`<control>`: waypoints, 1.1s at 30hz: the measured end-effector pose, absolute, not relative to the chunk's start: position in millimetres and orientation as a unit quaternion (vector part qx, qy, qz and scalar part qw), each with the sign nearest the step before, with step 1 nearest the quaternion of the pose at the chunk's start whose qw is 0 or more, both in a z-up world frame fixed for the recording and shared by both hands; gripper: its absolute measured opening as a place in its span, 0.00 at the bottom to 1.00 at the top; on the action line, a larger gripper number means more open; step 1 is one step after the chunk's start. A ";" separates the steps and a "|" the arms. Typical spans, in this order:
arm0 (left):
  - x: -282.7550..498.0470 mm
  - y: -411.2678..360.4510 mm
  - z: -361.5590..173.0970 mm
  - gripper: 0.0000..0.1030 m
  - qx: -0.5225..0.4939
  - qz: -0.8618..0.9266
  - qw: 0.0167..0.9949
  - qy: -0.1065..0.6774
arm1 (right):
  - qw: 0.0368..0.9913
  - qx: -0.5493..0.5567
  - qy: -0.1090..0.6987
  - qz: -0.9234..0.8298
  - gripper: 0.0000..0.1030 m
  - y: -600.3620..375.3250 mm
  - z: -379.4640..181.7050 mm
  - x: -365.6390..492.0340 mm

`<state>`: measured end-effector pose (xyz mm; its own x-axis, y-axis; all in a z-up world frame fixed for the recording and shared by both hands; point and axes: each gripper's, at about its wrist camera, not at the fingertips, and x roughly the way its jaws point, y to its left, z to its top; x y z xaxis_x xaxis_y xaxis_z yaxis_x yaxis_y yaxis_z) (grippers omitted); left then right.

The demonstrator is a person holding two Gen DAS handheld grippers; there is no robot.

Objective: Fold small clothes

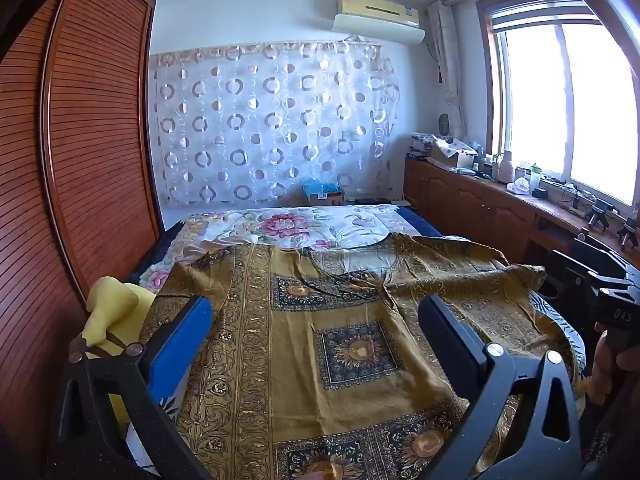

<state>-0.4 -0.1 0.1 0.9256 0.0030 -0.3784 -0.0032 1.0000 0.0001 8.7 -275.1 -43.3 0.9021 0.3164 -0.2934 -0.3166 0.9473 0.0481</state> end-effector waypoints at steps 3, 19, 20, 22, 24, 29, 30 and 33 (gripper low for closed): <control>0.2 -0.2 0.0 1.00 0.002 0.003 0.980 0.197 | 0.975 0.000 0.149 0.162 1.00 -275.2 -43.3 9.0; -0.2 0.6 0.9 1.00 0.000 0.011 0.981 0.194 | 0.975 -0.003 0.147 0.167 1.00 -272.8 -44.3 8.9; -0.3 1.1 0.6 1.00 0.000 0.010 0.981 0.194 | 0.975 -0.003 0.146 0.167 1.00 -272.3 -44.6 8.6; -0.4 0.7 0.2 1.00 0.000 0.010 0.981 0.194 | 0.975 -0.003 0.146 0.167 1.00 -272.1 -44.6 8.8; -0.1 1.2 -0.1 1.00 -0.001 0.010 0.981 0.194 | 0.975 -0.004 0.146 0.166 1.00 -272.0 -44.5 8.2; 0.1 1.2 0.8 1.00 -0.001 0.011 0.981 0.194 | 0.975 -0.003 0.146 0.166 1.00 -271.7 -44.8 8.5; 0.0 3.7 0.3 1.00 -0.002 0.012 0.981 0.194 | 0.975 -0.003 0.146 0.166 1.00 -271.7 -45.0 8.9; -0.1 4.4 0.4 1.00 -0.003 0.012 0.981 0.194 | 0.975 -0.004 0.146 0.167 1.00 -271.3 -45.3 9.1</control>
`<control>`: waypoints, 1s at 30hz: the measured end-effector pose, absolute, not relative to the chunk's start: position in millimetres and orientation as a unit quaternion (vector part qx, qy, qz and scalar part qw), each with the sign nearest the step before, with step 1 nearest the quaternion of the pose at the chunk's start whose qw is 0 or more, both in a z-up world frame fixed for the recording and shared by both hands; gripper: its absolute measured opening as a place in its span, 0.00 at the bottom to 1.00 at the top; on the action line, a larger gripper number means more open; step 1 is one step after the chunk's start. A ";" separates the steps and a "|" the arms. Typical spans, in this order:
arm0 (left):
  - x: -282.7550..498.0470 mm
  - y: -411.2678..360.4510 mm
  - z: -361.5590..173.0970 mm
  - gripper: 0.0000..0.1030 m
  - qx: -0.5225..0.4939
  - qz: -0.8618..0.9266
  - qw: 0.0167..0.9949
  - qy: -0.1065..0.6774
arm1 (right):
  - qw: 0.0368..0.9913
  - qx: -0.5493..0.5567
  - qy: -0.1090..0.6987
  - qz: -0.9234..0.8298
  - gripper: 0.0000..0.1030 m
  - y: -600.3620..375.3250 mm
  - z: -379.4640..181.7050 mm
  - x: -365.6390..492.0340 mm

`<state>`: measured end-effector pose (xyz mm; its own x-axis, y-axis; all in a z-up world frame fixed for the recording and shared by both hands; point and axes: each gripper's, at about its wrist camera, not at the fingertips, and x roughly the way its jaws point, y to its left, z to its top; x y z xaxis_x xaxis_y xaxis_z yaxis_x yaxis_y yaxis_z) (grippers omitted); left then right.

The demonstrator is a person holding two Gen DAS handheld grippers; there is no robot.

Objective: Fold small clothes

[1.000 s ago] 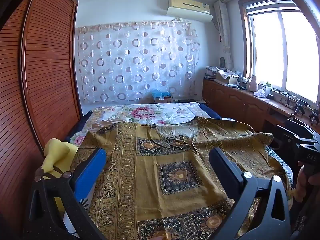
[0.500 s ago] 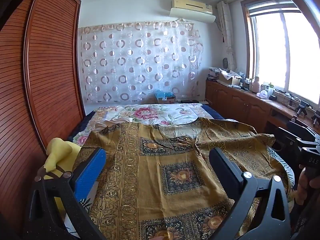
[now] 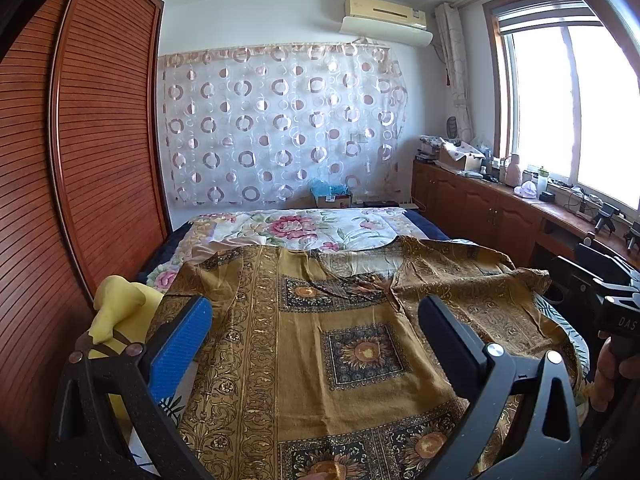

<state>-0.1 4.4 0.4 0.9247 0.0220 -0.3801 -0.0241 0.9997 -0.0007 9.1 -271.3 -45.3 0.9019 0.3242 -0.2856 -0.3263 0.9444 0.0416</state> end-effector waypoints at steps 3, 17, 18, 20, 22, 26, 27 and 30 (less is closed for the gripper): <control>-0.1 4.8 0.2 1.00 -0.002 0.012 0.981 0.193 | 0.975 -0.004 0.145 0.167 1.00 -270.4 -45.4 8.8; -0.5 4.3 1.8 1.00 -0.002 0.013 0.981 0.193 | 0.975 -0.003 0.144 0.169 1.00 -268.7 -45.5 9.1; -0.6 4.3 1.9 1.00 -0.002 0.012 0.981 0.193 | 0.975 -0.003 0.144 0.169 1.00 -268.8 -45.5 9.1; -0.7 4.3 2.0 1.00 -0.002 0.013 0.981 0.192 | 0.975 -0.002 0.144 0.169 1.00 -268.8 -45.6 9.2; -0.7 4.2 2.2 1.00 -0.001 0.013 0.981 0.192 | 0.975 -0.002 0.144 0.170 1.00 -268.8 -46.0 9.1; -1.0 3.9 2.4 1.00 -0.001 0.013 0.981 0.192 | 0.975 -0.002 0.144 0.169 1.00 -269.0 -45.9 9.1; -1.1 4.5 2.6 1.00 -0.001 0.013 0.981 0.191 | 0.975 -0.002 0.144 0.169 1.00 -268.7 -45.9 9.2; -1.2 3.8 2.7 1.00 -0.001 0.013 0.982 0.191 | 0.975 -0.002 0.144 0.169 1.00 -268.7 -45.8 8.9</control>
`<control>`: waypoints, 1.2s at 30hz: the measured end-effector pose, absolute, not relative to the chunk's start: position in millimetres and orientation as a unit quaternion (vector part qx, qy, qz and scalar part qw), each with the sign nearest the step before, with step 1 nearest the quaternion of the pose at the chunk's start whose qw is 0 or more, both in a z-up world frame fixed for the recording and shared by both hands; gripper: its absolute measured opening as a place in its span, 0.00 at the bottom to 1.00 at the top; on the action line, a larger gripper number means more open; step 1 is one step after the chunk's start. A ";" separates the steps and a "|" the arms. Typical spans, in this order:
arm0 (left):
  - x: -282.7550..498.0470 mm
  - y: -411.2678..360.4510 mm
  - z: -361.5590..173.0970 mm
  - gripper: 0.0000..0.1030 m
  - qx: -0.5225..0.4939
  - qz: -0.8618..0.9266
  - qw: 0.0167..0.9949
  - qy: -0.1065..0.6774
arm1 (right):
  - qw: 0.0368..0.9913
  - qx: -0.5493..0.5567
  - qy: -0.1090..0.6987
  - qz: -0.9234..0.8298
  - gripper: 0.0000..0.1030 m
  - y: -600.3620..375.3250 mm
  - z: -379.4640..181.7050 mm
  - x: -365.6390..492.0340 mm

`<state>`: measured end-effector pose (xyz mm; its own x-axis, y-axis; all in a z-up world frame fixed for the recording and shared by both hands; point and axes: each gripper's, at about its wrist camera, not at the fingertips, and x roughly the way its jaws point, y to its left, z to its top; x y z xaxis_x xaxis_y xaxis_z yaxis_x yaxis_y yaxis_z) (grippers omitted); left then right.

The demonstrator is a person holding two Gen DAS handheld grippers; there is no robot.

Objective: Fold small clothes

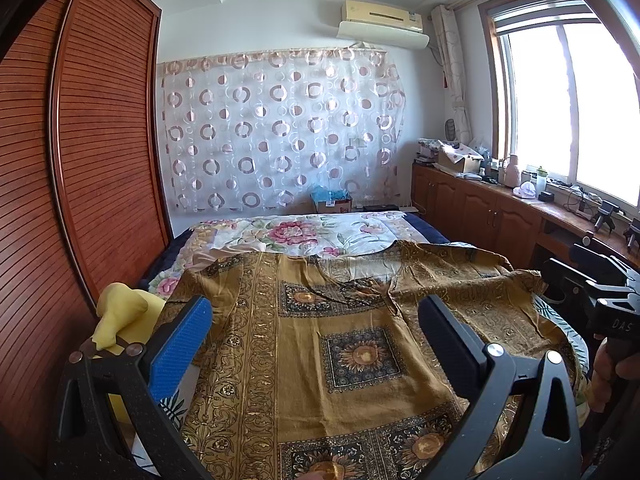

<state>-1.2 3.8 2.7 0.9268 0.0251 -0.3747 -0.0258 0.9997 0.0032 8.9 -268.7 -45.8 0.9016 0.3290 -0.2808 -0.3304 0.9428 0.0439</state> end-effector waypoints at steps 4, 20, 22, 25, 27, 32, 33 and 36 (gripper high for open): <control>-2.1 4.4 4.8 1.00 -0.001 0.013 0.982 0.190 | 0.975 -0.001 0.143 0.170 1.00 -269.1 -46.3 8.2; -3.2 4.2 4.8 1.00 0.001 0.014 0.982 0.188 | 0.975 0.000 0.143 0.172 1.00 -269.3 -45.7 7.1; -3.5 3.7 4.6 1.00 0.001 0.014 0.982 0.188 | 0.975 0.000 0.143 0.173 1.00 -269.8 -45.6 7.0; -3.7 3.9 4.4 1.00 0.001 0.013 0.982 0.188 | 0.974 0.001 0.144 0.173 1.00 -270.6 -45.2 7.2; -3.7 3.6 4.1 1.00 0.001 0.013 0.982 0.187 | 0.974 0.001 0.144 0.174 1.00 -270.6 -45.3 7.1; -1.7 5.3 2.7 1.00 0.002 0.016 0.981 0.192 | 0.973 0.002 0.147 0.177 1.00 -270.9 -47.7 9.3; 0.2 7.1 1.6 1.00 0.002 0.017 0.981 0.195 | 0.972 0.004 0.149 0.179 1.00 -270.9 -48.9 10.5; 8.1 14.5 -3.3 1.00 0.002 0.024 0.979 0.204 | 0.969 0.005 0.154 0.190 1.00 -268.2 -50.6 17.1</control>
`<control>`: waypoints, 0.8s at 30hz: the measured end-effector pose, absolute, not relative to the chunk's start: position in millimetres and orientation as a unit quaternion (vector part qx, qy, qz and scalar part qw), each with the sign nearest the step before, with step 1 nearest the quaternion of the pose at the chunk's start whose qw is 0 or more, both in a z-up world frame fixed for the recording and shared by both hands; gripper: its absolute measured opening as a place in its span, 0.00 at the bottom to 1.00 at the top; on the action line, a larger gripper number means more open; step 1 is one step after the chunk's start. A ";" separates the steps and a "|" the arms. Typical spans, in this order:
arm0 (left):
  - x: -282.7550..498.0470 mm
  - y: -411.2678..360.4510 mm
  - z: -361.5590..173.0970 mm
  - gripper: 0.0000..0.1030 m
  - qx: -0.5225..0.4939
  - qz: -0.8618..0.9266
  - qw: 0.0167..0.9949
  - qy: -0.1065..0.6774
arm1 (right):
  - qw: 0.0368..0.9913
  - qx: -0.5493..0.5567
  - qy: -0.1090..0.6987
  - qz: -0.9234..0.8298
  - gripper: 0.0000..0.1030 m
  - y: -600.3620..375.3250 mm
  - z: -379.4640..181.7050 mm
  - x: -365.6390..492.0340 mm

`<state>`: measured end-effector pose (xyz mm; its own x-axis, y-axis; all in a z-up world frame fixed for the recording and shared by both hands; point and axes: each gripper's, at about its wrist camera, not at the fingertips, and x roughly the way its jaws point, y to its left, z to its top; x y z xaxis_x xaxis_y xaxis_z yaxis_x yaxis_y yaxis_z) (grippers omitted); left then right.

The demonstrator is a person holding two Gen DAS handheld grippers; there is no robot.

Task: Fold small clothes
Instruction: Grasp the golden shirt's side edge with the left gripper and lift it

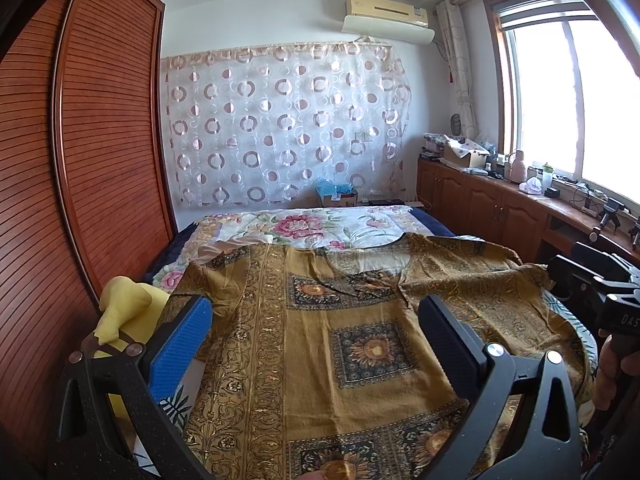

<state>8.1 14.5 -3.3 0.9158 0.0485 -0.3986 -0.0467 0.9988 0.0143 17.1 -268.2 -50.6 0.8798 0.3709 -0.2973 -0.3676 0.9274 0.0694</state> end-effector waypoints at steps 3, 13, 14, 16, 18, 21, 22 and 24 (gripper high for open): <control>19.1 27.1 -9.7 1.00 -0.003 0.030 0.976 0.217 | 0.968 -0.002 0.159 0.195 1.00 -263.5 -52.7 26.1; 39.7 66.5 -36.4 1.00 -0.004 0.052 0.968 0.247 | 0.963 -0.030 0.184 0.193 1.00 -249.7 -69.9 54.9; 40.7 70.8 -39.3 1.00 -0.001 0.055 0.967 0.250 | 0.963 -0.034 0.186 0.193 1.00 -247.6 -72.2 57.6; 42.3 81.4 -47.0 1.00 0.004 0.062 0.965 0.256 | 0.961 -0.040 0.194 0.193 1.00 -244.0 -76.4 61.5; 46.9 96.9 -56.5 1.00 0.007 0.068 0.960 0.270 | 0.957 -0.043 0.207 0.200 1.00 -240.6 -80.6 64.1; 52.9 119.7 -68.7 1.00 0.005 0.069 0.955 0.289 | 0.950 -0.049 0.226 0.211 1.00 -235.6 -87.8 67.0; 53.6 125.7 -71.3 0.99 0.002 0.069 0.953 0.295 | 0.948 -0.053 0.230 0.213 1.00 -234.3 -89.3 67.2; 60.3 143.4 -78.2 0.94 -0.017 0.063 0.949 0.307 | 0.943 -0.053 0.244 0.220 1.00 -232.3 -91.9 67.6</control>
